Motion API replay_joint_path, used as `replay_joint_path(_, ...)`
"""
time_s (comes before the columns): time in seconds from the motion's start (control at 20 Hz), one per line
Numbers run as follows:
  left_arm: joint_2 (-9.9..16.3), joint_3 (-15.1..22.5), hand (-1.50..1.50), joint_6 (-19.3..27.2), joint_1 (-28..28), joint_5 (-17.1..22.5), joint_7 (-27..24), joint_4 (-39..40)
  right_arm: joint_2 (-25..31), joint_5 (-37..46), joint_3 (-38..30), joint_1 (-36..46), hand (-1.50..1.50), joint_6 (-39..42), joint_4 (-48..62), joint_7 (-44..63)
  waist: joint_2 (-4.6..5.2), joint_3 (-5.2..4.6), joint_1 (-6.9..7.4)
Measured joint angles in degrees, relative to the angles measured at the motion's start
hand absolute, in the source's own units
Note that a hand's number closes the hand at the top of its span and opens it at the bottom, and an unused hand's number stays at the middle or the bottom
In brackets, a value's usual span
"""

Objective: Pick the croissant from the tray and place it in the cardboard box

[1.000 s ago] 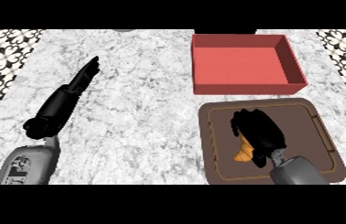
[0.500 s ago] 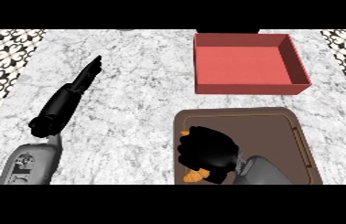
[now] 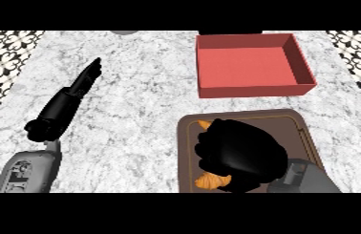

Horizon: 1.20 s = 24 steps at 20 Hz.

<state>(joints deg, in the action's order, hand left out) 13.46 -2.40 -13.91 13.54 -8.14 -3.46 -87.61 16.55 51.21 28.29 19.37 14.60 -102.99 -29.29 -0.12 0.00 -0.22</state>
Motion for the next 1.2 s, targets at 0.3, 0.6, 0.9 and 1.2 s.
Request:
replay_joint_path(0.3, -0.7, 0.7, 0.0, 0.4, -1.4, -0.7, -0.5, -1.2, -5.7, -7.9, -12.0, 3.5, 1.5, 3.9, -0.1, 11.6, 0.05, -0.02, 0.22)
replay_joint_path(0.6, -0.8, 0.6, 0.0, 0.1, 0.0, -0.5, 0.9, -1.4, -6.9, -12.0, -24.2, 15.0, 1.5, 5.3, 10.2, 18.4, 0.24, -0.02, 0.79)
replay_joint_path(0.9, -1.0, 0.9, 0.0, -0.3, -0.3, -0.8, 0.4, -2.0, -3.4, -10.0, -30.0, 25.4, 1.5, 1.9, 26.7, 15.6, 0.42, -0.01, 1.34)
replay_joint_path(1.2, -0.9, 0.5, 0.0, -0.8, 1.4, -0.6, 0.6, -1.2, 2.6, -4.5, -28.6, 32.7, 1.5, 3.5, 43.2, 11.2, 0.79, -0.01, 2.14)
